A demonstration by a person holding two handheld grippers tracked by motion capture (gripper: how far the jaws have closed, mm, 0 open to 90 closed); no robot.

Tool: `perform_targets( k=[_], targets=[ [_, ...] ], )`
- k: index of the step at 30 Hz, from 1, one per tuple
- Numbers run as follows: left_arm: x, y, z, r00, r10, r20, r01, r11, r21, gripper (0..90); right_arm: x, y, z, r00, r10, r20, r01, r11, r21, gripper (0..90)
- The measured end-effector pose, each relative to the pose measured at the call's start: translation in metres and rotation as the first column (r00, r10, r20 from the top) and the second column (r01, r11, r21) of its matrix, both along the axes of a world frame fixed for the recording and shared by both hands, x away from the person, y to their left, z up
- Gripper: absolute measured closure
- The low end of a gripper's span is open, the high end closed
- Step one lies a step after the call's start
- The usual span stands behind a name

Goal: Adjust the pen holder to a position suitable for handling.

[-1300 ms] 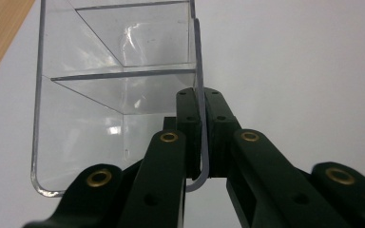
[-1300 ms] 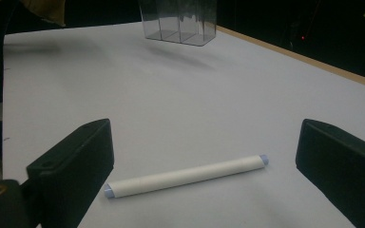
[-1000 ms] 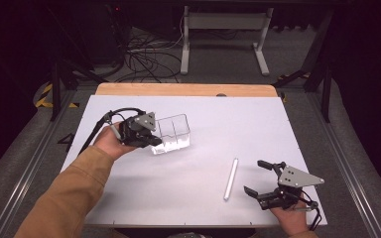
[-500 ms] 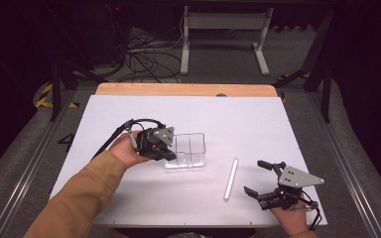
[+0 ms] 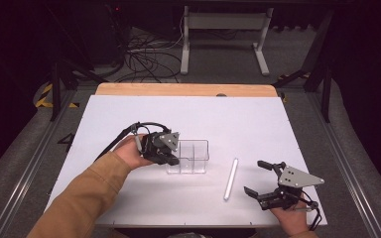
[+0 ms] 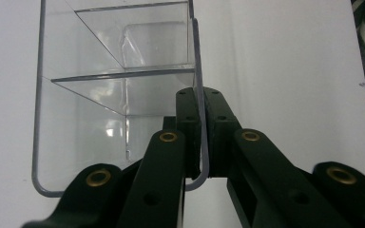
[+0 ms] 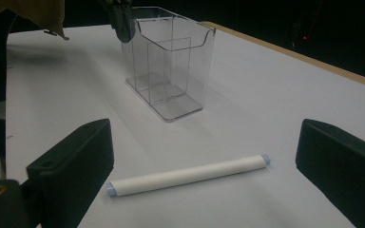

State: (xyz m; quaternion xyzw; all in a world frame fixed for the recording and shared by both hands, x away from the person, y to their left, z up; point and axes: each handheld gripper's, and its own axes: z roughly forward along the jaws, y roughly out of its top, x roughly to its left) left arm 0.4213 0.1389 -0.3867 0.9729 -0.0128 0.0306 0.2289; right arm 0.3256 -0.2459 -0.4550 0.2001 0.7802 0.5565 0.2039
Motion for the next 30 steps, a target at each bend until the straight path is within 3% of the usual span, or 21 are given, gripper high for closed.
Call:
perform_targets(
  k=[5,9,13,15,18,20,22,23,27,30],
  targets=[
    [-0.003,0.001,0.001,1.0000,-0.004,-0.005,0.004,0.9999,-0.015,83.3,0.000,0.000,0.000,1.0000,0.001,-0.001,-0.001,1.000,0.000,5.7],
    [-0.005,0.005,0.004,0.9998,0.001,-0.020,-0.002,0.9988,-0.048,73.9,0.000,0.000,0.000,1.0000,0.001,-0.001,-0.001,1.000,0.002,5.8],
    [-0.009,0.012,0.012,0.9997,0.024,0.003,-0.024,0.9951,-0.096,64.0,0.000,0.000,0.000,1.0000,0.000,0.001,0.000,1.000,0.002,5.7],
    [-0.014,0.022,0.020,0.9985,0.055,0.008,-0.053,0.9833,-0.174,58.6,-0.001,0.000,0.001,1.0000,0.001,0.003,-0.001,1.000,0.005,5.7],
    [-0.021,0.032,0.025,0.9965,0.083,0.013,-0.076,0.9579,-0.277,52.5,-0.001,0.001,0.002,1.0000,-0.003,0.005,0.003,1.000,0.015,5.4],
    [-0.027,0.037,0.027,0.9943,0.105,0.018,-0.094,0.9427,-0.320,47.6,-0.001,0.001,0.003,1.0000,-0.004,0.002,0.004,1.000,0.014,5.1],
    [-0.031,0.041,0.027,0.9920,0.124,0.023,-0.109,0.9340,-0.340,44.4,-0.002,0.002,0.004,1.0000,-0.006,0.005,0.006,1.000,0.017,5.2],
    [-0.031,0.041,0.027,0.9920,0.124,0.023,-0.109,0.9340,-0.340,43.3,-0.002,0.002,0.004,0.9999,-0.005,0.012,0.005,1.000,0.017,5.4],
    [-0.037,0.052,0.031,0.9822,0.187,0.017,-0.161,0.8858,-0.435,39.5,-0.003,0.003,0.006,0.9999,-0.005,0.013,0.005,1.000,0.023,5.7],
    [-0.041,0.058,0.032,0.9738,0.227,0.018,-0.191,0.8588,-0.475,37.2,-0.003,0.003,0.007,0.9998,-0.005,0.017,0.005,1.000,0.027,5.7]
  ],
)
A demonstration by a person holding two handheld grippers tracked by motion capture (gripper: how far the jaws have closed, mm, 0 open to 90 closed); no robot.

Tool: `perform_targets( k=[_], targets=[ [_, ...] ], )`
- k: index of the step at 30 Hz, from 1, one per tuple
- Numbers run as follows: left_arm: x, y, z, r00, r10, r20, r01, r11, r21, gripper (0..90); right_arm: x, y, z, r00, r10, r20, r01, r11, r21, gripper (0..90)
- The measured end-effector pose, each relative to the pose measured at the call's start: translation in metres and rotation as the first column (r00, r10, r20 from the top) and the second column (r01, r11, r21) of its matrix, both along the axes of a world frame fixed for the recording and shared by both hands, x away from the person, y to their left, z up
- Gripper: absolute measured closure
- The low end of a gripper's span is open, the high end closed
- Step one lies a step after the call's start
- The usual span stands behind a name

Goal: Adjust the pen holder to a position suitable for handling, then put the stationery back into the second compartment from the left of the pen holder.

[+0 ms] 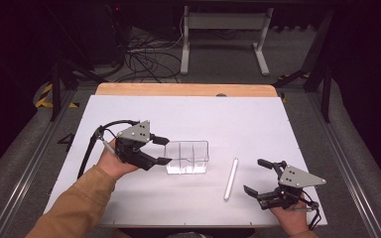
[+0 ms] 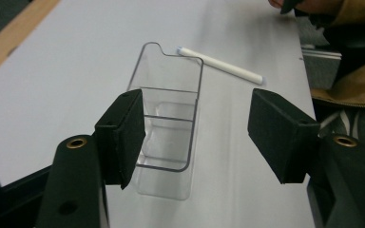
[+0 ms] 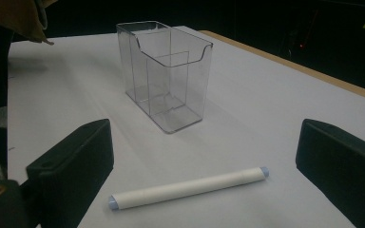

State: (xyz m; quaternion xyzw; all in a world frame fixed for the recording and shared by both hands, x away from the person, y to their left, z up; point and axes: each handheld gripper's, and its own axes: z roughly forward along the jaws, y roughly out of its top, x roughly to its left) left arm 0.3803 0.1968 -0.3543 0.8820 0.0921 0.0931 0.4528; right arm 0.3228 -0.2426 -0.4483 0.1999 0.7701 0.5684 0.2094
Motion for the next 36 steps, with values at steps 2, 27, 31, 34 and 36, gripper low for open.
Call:
perform_targets(
  k=[2,27,31,34,36],
  targets=[
    [-0.001,0.002,0.000,1.0000,0.010,0.002,-0.010,0.9999,-0.011,35.8,-0.001,0.000,0.001,1.0000,0.001,0.005,-0.001,1.000,0.004,5.7],
    [-0.059,0.055,-0.042,0.9620,0.273,0.011,-0.262,0.9341,-0.242,16.4,0.004,-0.003,0.007,0.9952,-0.086,-0.045,0.088,0.996,0.032,1.9],
    [-0.060,0.062,-0.049,0.9569,0.290,-0.012,-0.284,0.9260,-0.249,16.3,0.005,0.009,0.005,0.9879,-0.140,-0.067,0.139,0.990,-0.016,2.8],
    [-0.063,0.066,-0.054,0.9531,0.302,-0.015,-0.297,0.9237,-0.242,16.3,0.006,0.013,0.004,0.9889,-0.121,-0.086,0.118,0.992,-0.036,3.1],
    [-0.064,0.069,-0.057,0.9502,0.311,-0.020,-0.307,0.9208,-0.241,16.3,0.006,0.013,0.004,0.9912,-0.095,-0.092,0.093,0.995,-0.025,3.1]
  ],
)
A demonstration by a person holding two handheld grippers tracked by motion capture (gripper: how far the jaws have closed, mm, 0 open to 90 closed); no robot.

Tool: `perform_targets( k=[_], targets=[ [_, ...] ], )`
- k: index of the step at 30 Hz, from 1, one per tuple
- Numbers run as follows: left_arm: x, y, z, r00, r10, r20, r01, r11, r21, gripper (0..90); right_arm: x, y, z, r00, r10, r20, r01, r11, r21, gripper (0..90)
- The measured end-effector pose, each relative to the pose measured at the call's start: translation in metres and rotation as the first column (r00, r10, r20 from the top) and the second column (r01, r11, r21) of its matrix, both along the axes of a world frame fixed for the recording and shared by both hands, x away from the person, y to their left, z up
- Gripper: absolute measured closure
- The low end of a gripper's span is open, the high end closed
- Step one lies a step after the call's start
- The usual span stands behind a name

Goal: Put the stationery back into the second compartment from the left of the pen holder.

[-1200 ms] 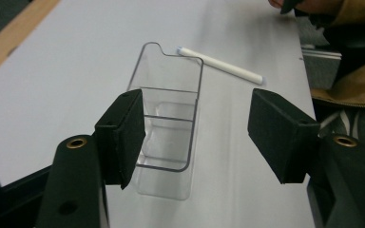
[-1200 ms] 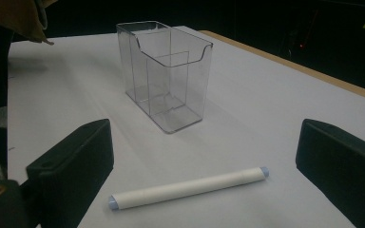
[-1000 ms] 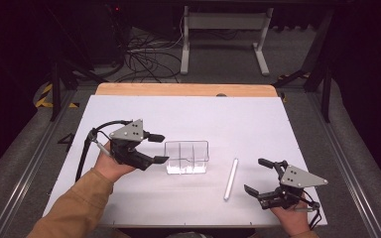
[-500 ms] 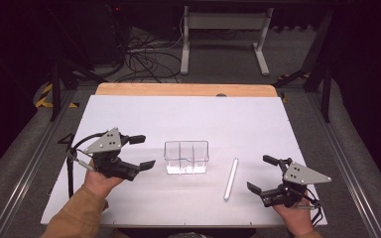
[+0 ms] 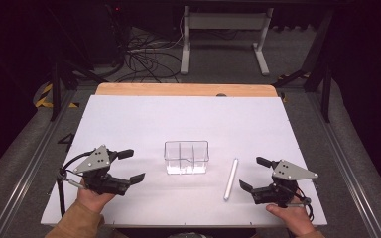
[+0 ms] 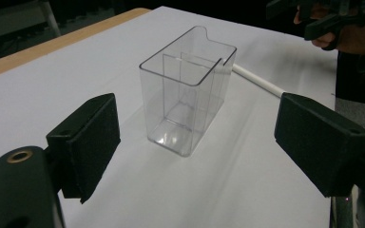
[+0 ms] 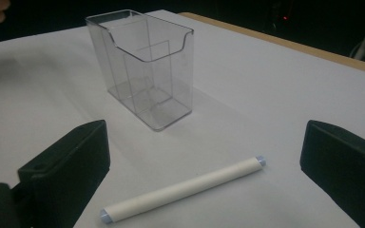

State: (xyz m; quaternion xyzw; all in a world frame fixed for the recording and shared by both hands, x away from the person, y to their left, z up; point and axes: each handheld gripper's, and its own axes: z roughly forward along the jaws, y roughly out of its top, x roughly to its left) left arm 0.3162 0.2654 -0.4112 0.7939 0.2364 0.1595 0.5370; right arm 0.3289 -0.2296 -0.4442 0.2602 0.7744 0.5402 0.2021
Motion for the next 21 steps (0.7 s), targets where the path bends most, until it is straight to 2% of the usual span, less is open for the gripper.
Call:
perform_targets(
  k=[3,6,7,11,13,15,18,21],
  targets=[
    [-0.001,0.003,-0.003,1.0000,0.004,-0.005,-0.004,1.0000,-0.001,16.3,-0.001,-0.003,0.002,0.9995,0.017,0.028,-0.017,1.000,-0.005,3.9],
    [-0.002,0.005,-0.006,0.9999,0.012,-0.011,-0.012,0.9999,-0.007,16.3,-0.002,-0.003,0.003,0.9993,0.004,0.037,-0.003,1.000,-0.018,5.7],
    [-0.003,0.005,-0.006,0.9999,0.012,-0.010,-0.012,0.9999,-0.007,16.3,-0.002,-0.003,0.005,0.9991,-0.002,0.043,0.003,1.000,-0.021,9.0],
    [-0.005,0.007,-0.008,0.9998,0.017,-0.008,-0.017,0.9998,-0.005,16.3,-0.003,-0.001,0.006,0.9991,0.009,0.042,-0.007,0.999,-0.048,13.2],
    [-0.006,0.008,-0.009,0.9998,0.021,-0.008,-0.021,0.9997,-0.012,16.3,-0.001,0.002,0.007,0.9998,0.019,0.010,-0.018,0.998,-0.052,13.2],
    [-0.007,0.010,-0.010,0.9997,0.024,-0.009,-0.024,0.9996,-0.015,16.4,0.000,0.003,0.009,0.9996,0.016,0.025,-0.014,0.997,-0.073,17.5],
    [-0.010,0.013,-0.011,0.9995,0.029,-0.007,-0.029,0.9993,-0.021,16.4,0.000,0.006,0.014,0.9995,0.011,0.028,-0.009,0.997,-0.071,19.5],
    [-0.012,0.015,-0.012,0.9995,0.033,-0.003,-0.033,0.9991,-0.025,16.5,-0.001,0.008,0.021,0.9977,0.009,0.067,-0.004,0.996,-0.086,20.8]
  ],
)
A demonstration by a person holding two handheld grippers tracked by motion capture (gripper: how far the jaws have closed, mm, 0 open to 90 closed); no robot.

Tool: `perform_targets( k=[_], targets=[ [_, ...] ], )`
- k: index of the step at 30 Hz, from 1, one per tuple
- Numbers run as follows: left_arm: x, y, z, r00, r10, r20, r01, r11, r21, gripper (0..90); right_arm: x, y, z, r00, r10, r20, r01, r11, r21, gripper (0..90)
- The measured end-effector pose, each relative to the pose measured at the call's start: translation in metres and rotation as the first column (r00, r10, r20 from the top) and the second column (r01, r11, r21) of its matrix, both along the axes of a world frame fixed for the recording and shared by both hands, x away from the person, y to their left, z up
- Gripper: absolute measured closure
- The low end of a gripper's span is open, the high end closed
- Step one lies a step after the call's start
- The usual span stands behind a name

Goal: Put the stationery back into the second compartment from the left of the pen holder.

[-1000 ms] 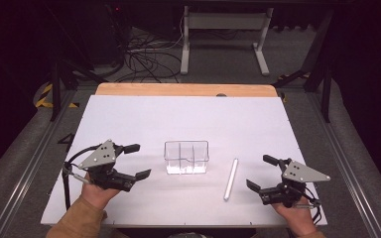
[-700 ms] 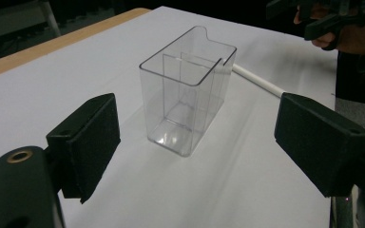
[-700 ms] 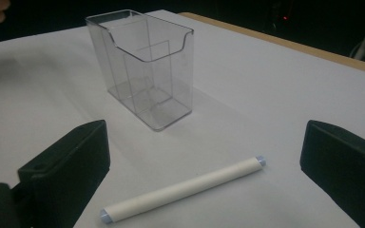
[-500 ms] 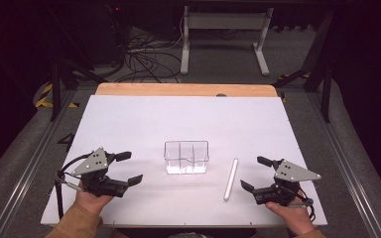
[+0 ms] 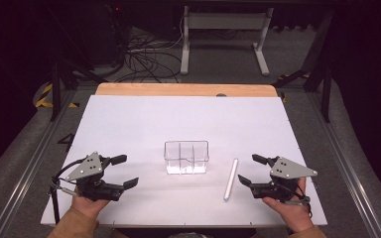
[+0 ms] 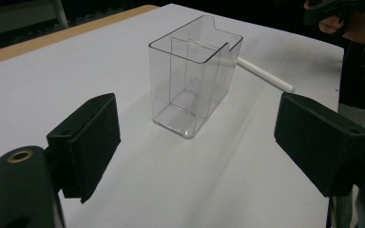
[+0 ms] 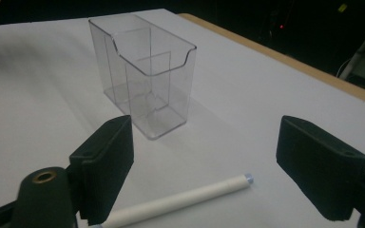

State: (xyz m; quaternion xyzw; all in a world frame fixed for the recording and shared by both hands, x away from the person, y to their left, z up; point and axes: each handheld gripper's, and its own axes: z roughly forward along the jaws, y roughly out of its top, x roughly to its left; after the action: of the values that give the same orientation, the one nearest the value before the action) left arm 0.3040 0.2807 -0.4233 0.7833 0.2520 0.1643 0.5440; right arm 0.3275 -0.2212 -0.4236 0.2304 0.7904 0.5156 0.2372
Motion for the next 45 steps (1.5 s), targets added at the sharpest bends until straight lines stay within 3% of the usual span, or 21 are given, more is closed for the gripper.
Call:
perform_targets(
  k=[10,13,14,15,20,25,28,32,38,39,40,41,43,44,45],
  targets=[
    [-0.004,0.004,-0.002,0.9999,0.001,0.010,-0.001,1.0000,-0.007,16.5,0.002,0.007,0.016,0.9999,-0.009,-0.004,0.009,1.000,0.008,24.1],
    [-0.005,0.005,-0.003,0.9999,0.009,0.007,-0.009,0.9999,-0.011,16.5,0.008,0.012,0.017,0.9927,-0.063,-0.102,0.064,0.998,0.005,20.1],
    [-0.005,0.005,-0.003,0.9999,0.009,0.007,-0.009,0.9999,-0.011,16.5,0.008,0.012,0.017,0.9927,-0.063,-0.102,0.064,0.998,0.005,20.1],
    [-0.005,0.006,-0.003,0.9999,0.010,0.006,-0.010,0.9999,-0.010,16.5,0.011,0.016,0.019,0.9936,-0.076,-0.084,0.074,0.997,-0.031,20.0],
    [-0.005,0.008,-0.004,0.9998,0.018,0.003,-0.018,0.9997,-0.014,16.5,0.016,0.021,0.024,0.9958,-0.045,-0.080,0.042,0.998,-0.045,18.0],
    [-0.006,0.009,-0.005,0.9998,0.020,0.002,-0.020,0.9996,-0.018,16.5,0.020,0.029,0.027,0.9947,-0.065,-0.079,0.056,0.992,-0.110,18.1],
    [-0.006,0.010,-0.005,0.9997,0.023,0.001,-0.023,0.9996,-0.017,16.5,0.022,0.032,0.027,0.9953,-0.062,-0.074,0.056,0.995,-0.087,23.1],
    [-0.007,0.011,-0.005,0.9997,0.023,-0.001,-0.023,0.9995,-0.021,16.5,0.027,0.036,0.029,0.9908,-0.066,-0.118,0.059,0.996,-0.064,23.2],
    [-0.008,0.012,-0.005,0.9997,0.026,0.001,-0.026,0.9995,-0.021,16.6,0.030,0.042,0.033,0.9856,-0.099,-0.137,0.088,0.993,-0.084,22.9],
    [-0.008,0.013,-0.005,0.9996,0.028,0.002,-0.027,0.9994,-0.019,16.6,0.030,0.043,0.033,0.9827,-0.106,-0.152,0.095,0.992,-0.077,22.9],
    [-0.008,0.013,-0.005,0.9996,0.028,0.005,-0.028,0.9994,-0.020,16.6,0.031,0.046,0.033,0.9714,-0.131,-0.198,0.122,0.991,-0.055,22.9],
    [-0.008,0.013,-0.005,0.9996,0.028,0.004,-0.028,0.9994,-0.020,16.6,0.031,0.046,0.033,0.9714,-0.131,-0.198,0.122,0.991,-0.055,22.9],
    [-0.008,0.013,-0.005,0.9997,0.026,0.002,-0.026,0.9994,-0.021,16.6,0.033,0.048,0.032,0.9556,-0.158,-0.249,0.150,0.987,-0.051,24.0],
    [-0.008,0.012,-0.005,0.9997,0.024,0.002,-0.024,0.9995,-0.023,16.7,0.034,0.049,0.032,0.9452,-0.170,-0.279,0.167,0.985,-0.035,24.0],
    [-0.008,0.012,-0.005,0.9997,0.024,0.002,-0.024,0.9995,-0.023,16.7,0.035,0.050,0.032,0.9285,-0.181,-0.324,0.184,0.983,-0.021,24.2]
  ],
)
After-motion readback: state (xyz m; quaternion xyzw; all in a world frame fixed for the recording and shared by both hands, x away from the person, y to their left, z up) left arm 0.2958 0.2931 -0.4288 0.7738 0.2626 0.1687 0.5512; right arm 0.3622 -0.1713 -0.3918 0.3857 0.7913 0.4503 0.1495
